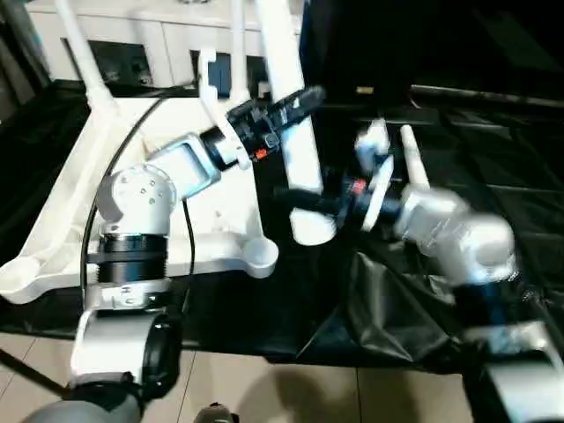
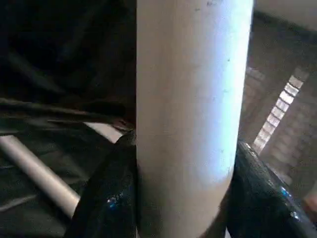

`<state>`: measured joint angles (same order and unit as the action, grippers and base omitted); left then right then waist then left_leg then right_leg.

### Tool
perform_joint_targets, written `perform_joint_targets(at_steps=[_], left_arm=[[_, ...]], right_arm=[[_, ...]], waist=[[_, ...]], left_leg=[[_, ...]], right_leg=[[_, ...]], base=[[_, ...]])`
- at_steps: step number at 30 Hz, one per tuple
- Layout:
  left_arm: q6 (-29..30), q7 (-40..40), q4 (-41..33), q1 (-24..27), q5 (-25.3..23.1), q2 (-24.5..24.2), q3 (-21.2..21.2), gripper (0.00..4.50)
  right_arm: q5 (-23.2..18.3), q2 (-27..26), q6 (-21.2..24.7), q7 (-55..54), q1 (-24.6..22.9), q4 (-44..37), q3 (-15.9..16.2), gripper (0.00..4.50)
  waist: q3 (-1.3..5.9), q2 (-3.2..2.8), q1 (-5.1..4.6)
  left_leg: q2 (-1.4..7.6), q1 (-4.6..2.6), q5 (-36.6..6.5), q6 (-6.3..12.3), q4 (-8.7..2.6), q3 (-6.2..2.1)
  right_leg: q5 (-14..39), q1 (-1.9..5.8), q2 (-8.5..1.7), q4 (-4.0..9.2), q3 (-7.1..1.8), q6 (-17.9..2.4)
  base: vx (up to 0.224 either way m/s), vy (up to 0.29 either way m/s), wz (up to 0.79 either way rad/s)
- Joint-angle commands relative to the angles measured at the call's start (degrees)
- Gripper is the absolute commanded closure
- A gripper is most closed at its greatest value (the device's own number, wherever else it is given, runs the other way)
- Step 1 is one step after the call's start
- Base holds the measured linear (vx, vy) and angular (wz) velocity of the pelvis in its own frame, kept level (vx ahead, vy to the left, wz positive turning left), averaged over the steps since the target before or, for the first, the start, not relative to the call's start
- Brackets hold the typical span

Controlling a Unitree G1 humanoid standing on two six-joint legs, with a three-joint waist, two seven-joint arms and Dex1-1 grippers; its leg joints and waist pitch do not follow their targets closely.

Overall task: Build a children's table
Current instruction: Pick table leg

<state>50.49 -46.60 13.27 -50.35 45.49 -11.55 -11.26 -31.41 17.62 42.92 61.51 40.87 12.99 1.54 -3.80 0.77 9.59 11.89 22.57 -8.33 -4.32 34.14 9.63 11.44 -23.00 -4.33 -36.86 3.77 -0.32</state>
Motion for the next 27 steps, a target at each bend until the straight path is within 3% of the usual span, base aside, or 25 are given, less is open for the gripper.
perform_joint_targets(at_steps=[1, 5, 10, 11, 16, 18, 20, 22, 26, 27], left_arm=[[1.7, -4.7, -1.9, -1.1, 2.3, -0.6, 1.5, 2.62], [2.5, -8.7, -2.1, -2.3, 4.7, -1.1, 1.3, 2.62], [2.4, -10.1, -2.7, -1.7, 4.9, -1.6, 2.1, 2.63], [2.4, -10.3, -2.8, -1.6, 4.8, -1.6, 2.2, 2.63], [2.1, -10.3, -2.7, -1.2, 4.1, -1.8, 2.2, 2.63], [-0.9, -6.5, -0.7, -1.7, 0.9, -1.3, 2.1, 2.63], [-3.1, -1.2, 1.9, -2.7, -1.6, -0.6, 1.3, 2.07], [-6.7, 5.8, 5.1, -3.7, -4.5, 0.6, -0.4, 1.93], [-10.2, 13.0, 4.5, -2.7, -9.5, 1.6, 0.9, 1.52], [-10.7, 15.7, 4.2, -2.3, -11.1, 2.2, 1.1, 1.49]], right_arm=[[-0.6, 1.8, 2.0, 1.9, 1.3, 1.1, -1.0, 0.51], [1.1, 5.5, 3.1, 7.0, 1.3, 1.3, 4.0, 0.68], [2.2, 5.0, 3.4, 6.2, 1.5, 2.5, 5.8, 0.88], [2.5, 4.9, 3.3, 6.1, 1.6, 2.7, 6.0, 1.14], [3.0, 4.1, 2.1, 4.8, 2.1, 3.5, 6.2, 1.61], [3.6, 2.9, 1.0, 2.2, 2.1, 3.9, 5.4, 1.65], [4.2, 2.0, 0.1, -0.6, 2.0, 4.1, 4.8, 1.83], [5.7, -0.4, -1.6, -7.4, 1.7, 4.3, 3.2, 2.03], [7.5, -2.7, -3.7, -13.0, 0.8, 3.3, 2.6, 2.39], [8.6, -3.2, -4.6, -14.5, 0.5, 2.7, 3.0, 2.4]], waist=[[4.71, -0.81, -0.06], [4.63, -0.38, 0.01], [4.67, -0.01, 0.03], [4.68, -0.03, 0.03], [4.68, -0.1, 0.01], [4.64, -0.09, 0.04], [4.64, -0.08, 0.01], [4.69, 0.02, 0.06], [4.83, 0.06, -0.11], [4.88, 0.32, -0.14]], left_leg=[[0.9, -1.43, -13.0, -1.78, -3.73, -0.17], [0.9, -1.33, -12.7, -1.93, -3.63, -0.08], [0.93, -1.3, -12.2, -1.96, -3.67, -0.13], [0.93, -1.27, -12.0, -1.93, -3.68, -0.11], [0.92, -1.29, -12.1, -2.13, -3.66, -0.1], [0.99, -1.27, -12.2, -2.26, -3.75, -0.15], [1.0, -1.37, -12.7, -2.82, -3.8, -0.16], [0.89, -1.46, -12.4, -3.67, -3.78, -0.17], [1.02, -1.23, -11.4, -3.91, -3.93, -0.36], [0.94, -1.22, -11.0, -3.76, -3.86, -0.27]], right_leg=[[4.7, 3.14, -3.21, 4.35, -2.3, -11.9], [5.6, 3.2, -3.36, 4.32, -2.32, -11.9], [7.3, 3.08, -3.46, 4.47, -2.33, -11.2], [7.2, 3.07, -3.44, 4.41, -2.34, -11.3], [7.1, 2.99, -3.46, 4.4, -2.36, -11.2], [7.6, 2.97, -3.54, 4.52, -2.38, -10.9], [8.3, 2.89, -3.51, 4.56, -2.42, -10.2], [8.8, 2.82, -3.62, 4.66, -2.43, -9.7], [6.1, 3.04, -3.59, 4.36, -2.39, -8.7], [5.1, 3.15, -3.51, 4.28, -2.4, -8.5]], base=[[0.0, 0.0, 0.0], [0.0, 0.0, 0.0], [0.0, 0.0, 0.0], [0.0, 0.0, 0.0], [0.0, 0.0, 0.0], [0.0, 0.0, 0.0], [0.0, 0.0, 0.0], [0.0, 0.0, 0.0], [0.0, 0.0, 0.0], [0.0, 0.0, 0.0]])
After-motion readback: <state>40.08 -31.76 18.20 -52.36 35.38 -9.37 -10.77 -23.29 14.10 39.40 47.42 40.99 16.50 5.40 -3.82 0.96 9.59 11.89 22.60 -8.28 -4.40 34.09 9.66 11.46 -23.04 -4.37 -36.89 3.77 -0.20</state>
